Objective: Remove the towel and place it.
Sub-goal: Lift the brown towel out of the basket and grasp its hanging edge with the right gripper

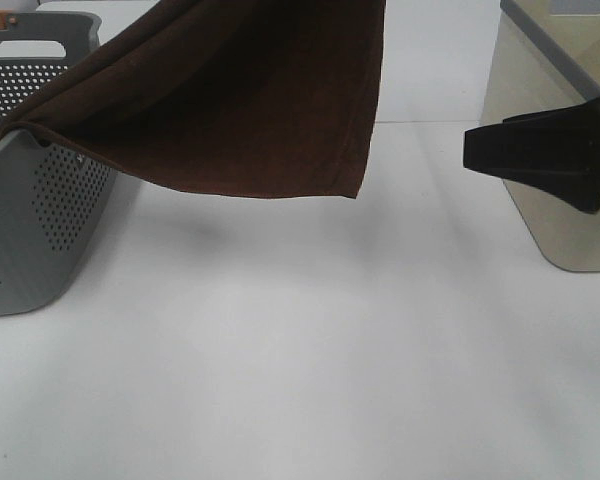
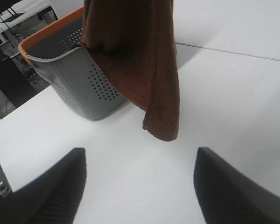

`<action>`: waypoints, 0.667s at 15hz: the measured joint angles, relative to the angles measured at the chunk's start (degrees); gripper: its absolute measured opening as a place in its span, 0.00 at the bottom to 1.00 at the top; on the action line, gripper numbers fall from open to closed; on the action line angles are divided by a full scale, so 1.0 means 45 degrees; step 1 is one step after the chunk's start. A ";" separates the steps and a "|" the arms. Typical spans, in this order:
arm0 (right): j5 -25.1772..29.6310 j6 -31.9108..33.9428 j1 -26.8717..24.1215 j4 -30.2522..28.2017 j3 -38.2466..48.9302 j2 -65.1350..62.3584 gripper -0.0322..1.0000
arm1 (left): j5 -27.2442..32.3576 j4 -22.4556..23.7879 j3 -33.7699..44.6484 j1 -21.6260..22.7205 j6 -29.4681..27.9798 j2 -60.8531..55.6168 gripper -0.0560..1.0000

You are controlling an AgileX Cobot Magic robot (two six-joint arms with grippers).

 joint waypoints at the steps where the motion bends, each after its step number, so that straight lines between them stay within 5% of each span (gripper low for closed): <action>1: -0.0280 -0.0025 0.0000 0.0000 -0.0127 0.0166 0.64 | -0.0166 -0.0051 0.0000 0.0000 0.0000 0.0102 0.05; 4: -0.2546 -0.0013 0.1757 -0.0204 -0.0789 0.0662 0.63 | -0.0764 -0.0166 0.0000 0.0000 -0.0064 0.0395 0.05; 7: -0.7461 0.0395 0.5004 -0.0420 -0.1108 0.1490 0.63 | -0.1388 -0.0178 0.0000 0.0000 -0.0446 0.0509 0.05; 10: -1.1026 0.0573 0.7448 -0.0166 -0.1133 0.2712 0.63 | -0.1935 -0.0229 0.0000 0.0000 -0.0815 0.0547 0.05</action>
